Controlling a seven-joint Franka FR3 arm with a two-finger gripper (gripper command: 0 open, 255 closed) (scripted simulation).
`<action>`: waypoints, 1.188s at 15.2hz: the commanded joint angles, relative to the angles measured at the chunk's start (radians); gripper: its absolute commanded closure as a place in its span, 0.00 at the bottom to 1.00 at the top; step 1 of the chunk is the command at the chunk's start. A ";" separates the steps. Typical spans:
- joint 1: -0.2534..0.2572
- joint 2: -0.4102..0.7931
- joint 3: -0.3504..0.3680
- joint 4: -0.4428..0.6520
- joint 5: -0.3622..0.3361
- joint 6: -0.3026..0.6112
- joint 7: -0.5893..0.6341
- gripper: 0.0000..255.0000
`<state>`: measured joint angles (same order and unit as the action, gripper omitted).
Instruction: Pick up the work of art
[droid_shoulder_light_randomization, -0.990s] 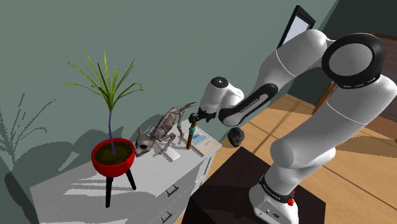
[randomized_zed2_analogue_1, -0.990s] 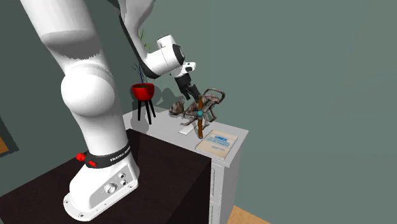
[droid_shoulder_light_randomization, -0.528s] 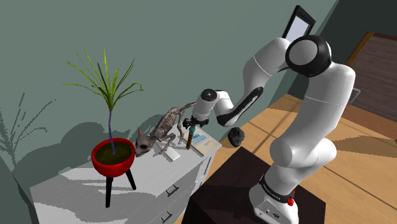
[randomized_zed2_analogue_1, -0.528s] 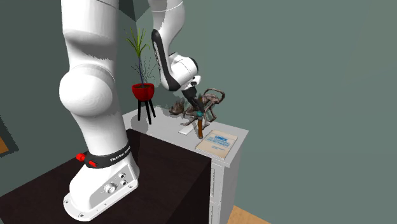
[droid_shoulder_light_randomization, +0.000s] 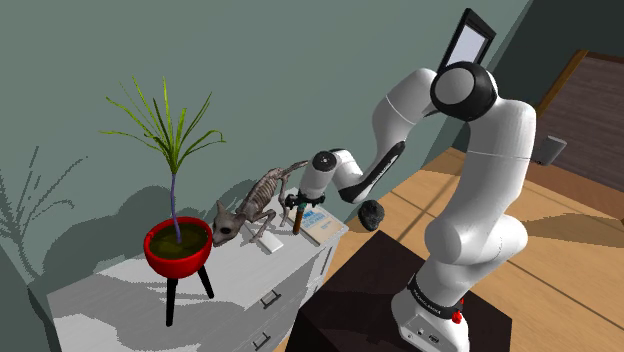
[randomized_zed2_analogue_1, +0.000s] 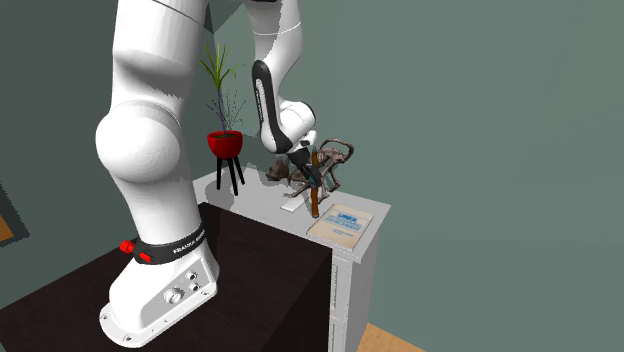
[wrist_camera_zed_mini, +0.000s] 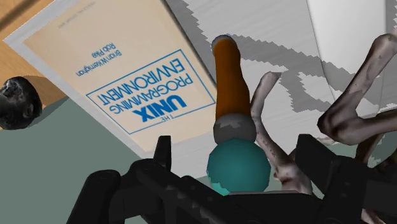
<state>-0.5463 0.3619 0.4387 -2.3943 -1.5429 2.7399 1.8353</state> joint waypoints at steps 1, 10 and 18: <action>0.002 0.005 -0.001 0.003 -0.007 -0.002 0.007 1.00; 0.001 0.005 -0.002 0.002 -0.009 -0.001 0.008 1.00; -0.035 -0.124 0.042 -0.054 0.191 0.021 -0.168 1.00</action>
<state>-0.5754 0.2562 0.4752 -2.4406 -1.3806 2.7575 1.6938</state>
